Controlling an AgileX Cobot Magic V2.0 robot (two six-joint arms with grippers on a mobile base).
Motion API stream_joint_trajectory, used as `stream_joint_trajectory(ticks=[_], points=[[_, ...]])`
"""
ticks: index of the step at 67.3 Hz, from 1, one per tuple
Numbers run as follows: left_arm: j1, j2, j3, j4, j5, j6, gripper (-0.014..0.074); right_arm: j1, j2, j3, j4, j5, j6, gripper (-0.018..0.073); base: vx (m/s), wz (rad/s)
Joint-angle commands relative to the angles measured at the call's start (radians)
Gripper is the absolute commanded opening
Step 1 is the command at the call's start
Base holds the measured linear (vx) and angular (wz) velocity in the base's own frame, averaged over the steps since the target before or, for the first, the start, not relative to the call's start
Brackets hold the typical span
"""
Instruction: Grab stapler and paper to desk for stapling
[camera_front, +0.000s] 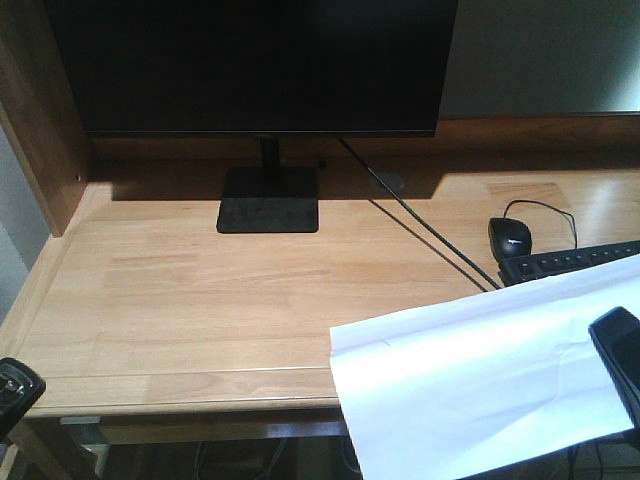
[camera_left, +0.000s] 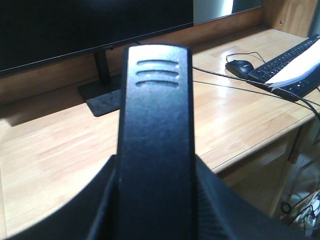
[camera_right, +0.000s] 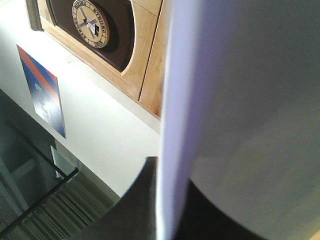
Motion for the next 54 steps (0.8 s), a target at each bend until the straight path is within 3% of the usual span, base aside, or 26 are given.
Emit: stream_joint_trajectory(ticks=[1,54], points=[[0.000,0.013,-0.031,-0.019,-0.106,-0.001,-0.0007,0.000,0.004,-0.006,0.017,-0.060,-0.007,-0.0006,0.03,0.00],[0.000,0.013,-0.031,-0.019,-0.106,-0.001,-0.0007,0.000,0.004,-0.006,0.017,-0.060,-0.007,-0.0006,0.03,0.00]])
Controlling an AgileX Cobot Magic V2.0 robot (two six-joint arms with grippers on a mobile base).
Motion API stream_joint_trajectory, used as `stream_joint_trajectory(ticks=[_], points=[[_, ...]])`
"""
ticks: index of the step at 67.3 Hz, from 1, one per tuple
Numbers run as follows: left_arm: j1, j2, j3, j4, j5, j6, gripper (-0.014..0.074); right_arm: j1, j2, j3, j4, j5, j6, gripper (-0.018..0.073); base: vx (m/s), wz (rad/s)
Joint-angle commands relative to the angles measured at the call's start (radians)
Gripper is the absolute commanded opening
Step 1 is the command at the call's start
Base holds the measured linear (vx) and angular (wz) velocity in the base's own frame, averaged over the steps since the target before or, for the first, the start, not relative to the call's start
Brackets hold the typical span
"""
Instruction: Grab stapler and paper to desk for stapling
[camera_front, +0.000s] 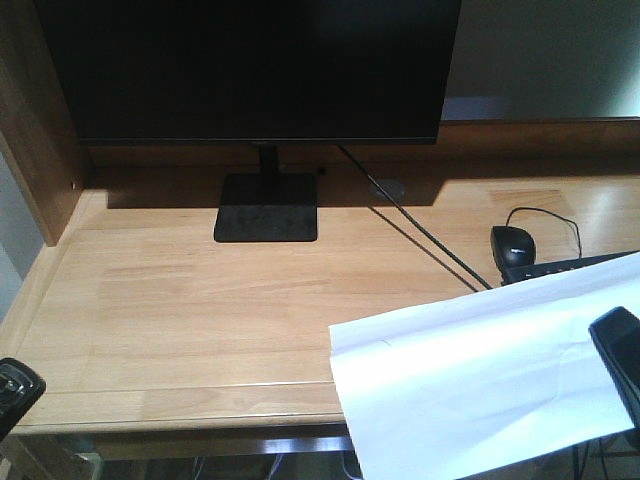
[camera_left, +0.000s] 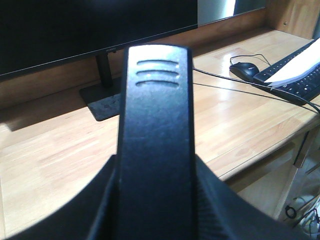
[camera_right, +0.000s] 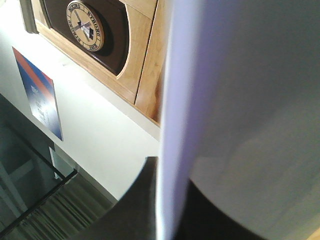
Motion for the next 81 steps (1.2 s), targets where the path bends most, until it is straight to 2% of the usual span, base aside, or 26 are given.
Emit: stream_joint_trajectory(ticks=[1,81], points=[[0.000,0.013,-0.031,-0.019,-0.106,-0.001,-0.0007,0.000,0.004,-0.006,0.017,-0.060,-0.007,-0.0006,0.00,0.00],[0.000,0.013,-0.031,-0.021,-0.113,-0.002,-0.0007,0.000,0.004,-0.006,0.017,-0.059,-0.007,-0.0006,0.00,0.00]])
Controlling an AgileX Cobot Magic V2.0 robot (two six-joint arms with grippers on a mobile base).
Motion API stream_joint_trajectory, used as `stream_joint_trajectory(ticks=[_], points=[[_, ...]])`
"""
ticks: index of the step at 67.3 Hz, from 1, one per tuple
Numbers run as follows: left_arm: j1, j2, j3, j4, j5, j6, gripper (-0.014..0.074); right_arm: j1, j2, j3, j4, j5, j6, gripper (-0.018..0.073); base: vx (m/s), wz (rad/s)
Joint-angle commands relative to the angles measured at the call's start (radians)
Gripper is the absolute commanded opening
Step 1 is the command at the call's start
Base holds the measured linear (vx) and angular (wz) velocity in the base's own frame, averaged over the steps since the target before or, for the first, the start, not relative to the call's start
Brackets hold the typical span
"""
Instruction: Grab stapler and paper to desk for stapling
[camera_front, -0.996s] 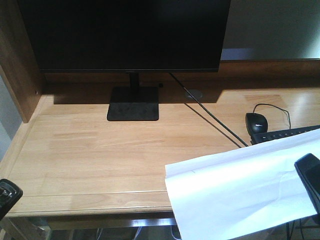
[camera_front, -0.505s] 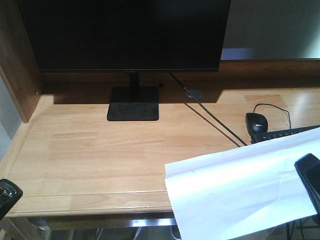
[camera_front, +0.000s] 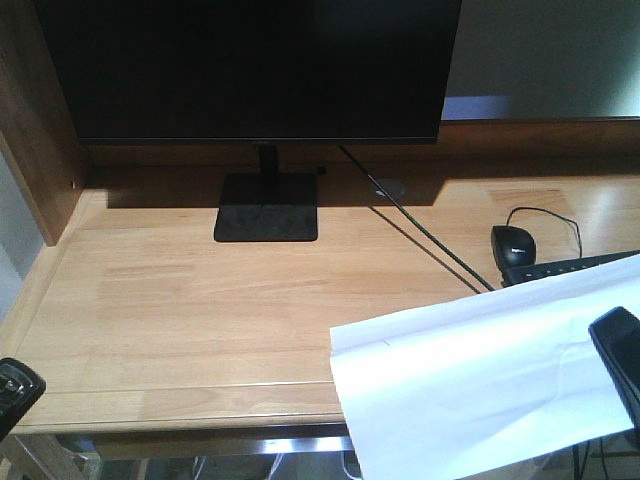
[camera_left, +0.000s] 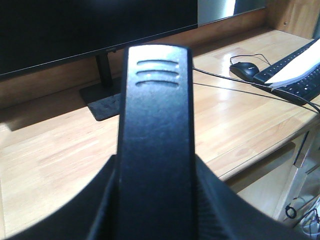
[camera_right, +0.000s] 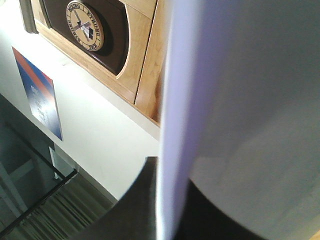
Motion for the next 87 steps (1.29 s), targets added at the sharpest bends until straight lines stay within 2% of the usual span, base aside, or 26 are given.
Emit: stream_joint_trajectory(ticks=[1,46,58,68,79,87], points=[[0.000,0.013,-0.031,-0.023,-0.116,-0.002,-0.0007,0.000,0.004,-0.006,0.017,-0.059,-0.007,-0.0006,0.00,0.00],[0.000,0.013,-0.031,-0.019,-0.182,-0.001,-0.0007,0.000,0.004,-0.006,0.017,-0.059,-0.007,-0.0006,0.00,0.00],[0.000,0.030,-0.031,-0.046,-0.273,-0.004,-0.0007,0.000,0.004,-0.006,0.017,-0.059,-0.007,-0.0006,0.00,0.00],[0.000,0.154,-0.070,-0.046,-0.289,-0.027,-0.0007,0.000,0.004,-0.006,0.017,-0.059,-0.007,-0.0006,0.00,0.00],[0.000,0.345,-0.152,-0.083,-0.249,-0.025,-0.0007,0.000,0.004,-0.006,0.017,-0.059,-0.007,-0.0006,0.00,0.00],[0.000,0.478,-0.207,-0.083,-0.209,-0.011,-0.0007,0.000,0.004,-0.006,0.017,-0.059,-0.007,-0.0006,0.00,0.00]])
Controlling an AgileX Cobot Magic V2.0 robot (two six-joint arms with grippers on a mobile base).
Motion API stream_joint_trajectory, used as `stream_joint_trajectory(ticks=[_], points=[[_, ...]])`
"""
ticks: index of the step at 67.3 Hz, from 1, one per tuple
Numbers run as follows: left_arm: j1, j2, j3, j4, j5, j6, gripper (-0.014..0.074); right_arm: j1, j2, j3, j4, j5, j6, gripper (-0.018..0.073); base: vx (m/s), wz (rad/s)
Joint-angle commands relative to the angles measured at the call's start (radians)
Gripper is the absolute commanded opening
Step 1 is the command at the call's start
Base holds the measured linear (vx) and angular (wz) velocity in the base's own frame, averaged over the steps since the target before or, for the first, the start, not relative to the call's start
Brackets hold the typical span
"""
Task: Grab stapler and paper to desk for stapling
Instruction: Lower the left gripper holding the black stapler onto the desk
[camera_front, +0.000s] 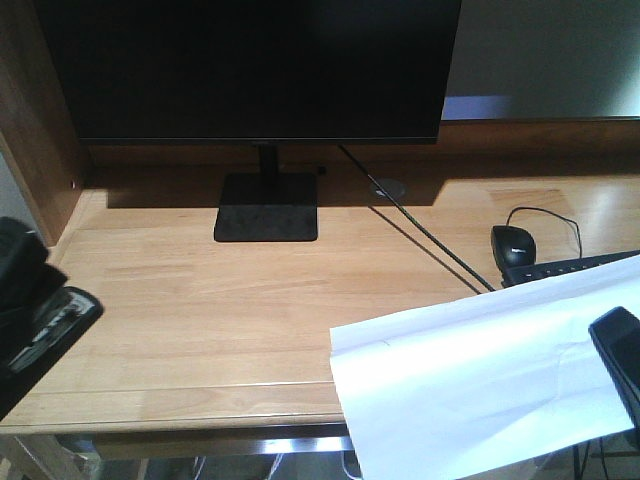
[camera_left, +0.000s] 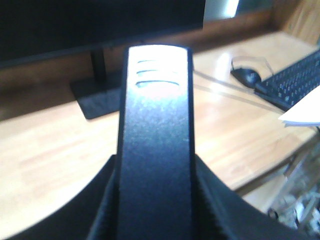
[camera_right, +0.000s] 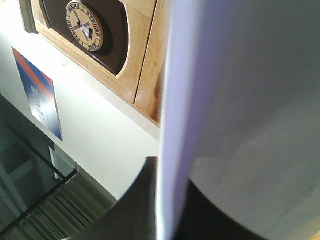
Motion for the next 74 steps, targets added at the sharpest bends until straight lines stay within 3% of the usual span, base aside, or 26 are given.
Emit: stream_joint_trajectory(ticks=[1,11,23,38,47,58,74], points=[[0.000,0.102,-0.078,-0.028,-0.068,0.012,-0.0007,0.000,0.004,-0.006,0.017,-0.059,-0.007,-0.0006,0.00,0.00],[0.000,0.245,-0.126,-0.099,-0.053,0.133,-0.0007,0.000,0.004,-0.006,0.017,-0.059,-0.007,-0.0006,0.00,0.00],[0.000,0.414,-0.191,-0.282,-0.093,0.362,-0.0007,0.000,0.004,-0.006,0.017,-0.059,-0.007,-0.0006,0.00,0.00],[0.000,0.589,-0.289,-0.580,-0.028,0.818,-0.0007,0.000,0.004,-0.006,0.017,-0.059,-0.007,-0.0006,0.00,0.00],[0.001,0.671,-0.318,-0.692,0.018,1.012,-0.0007,0.000,0.004,-0.006,0.017,-0.058,-0.007,-0.0006,0.00,0.00],[0.001,0.755,-0.352,-0.735,0.055,1.163,-0.0007,0.000,0.004,-0.006,0.017,-0.059,-0.007,-0.0006,0.00,0.00],[0.059,0.865,-0.393,-0.777,0.064,1.268,-0.0007,0.000,0.004,-0.006,0.017,-0.059,-0.007,-0.0006,0.00,0.00]])
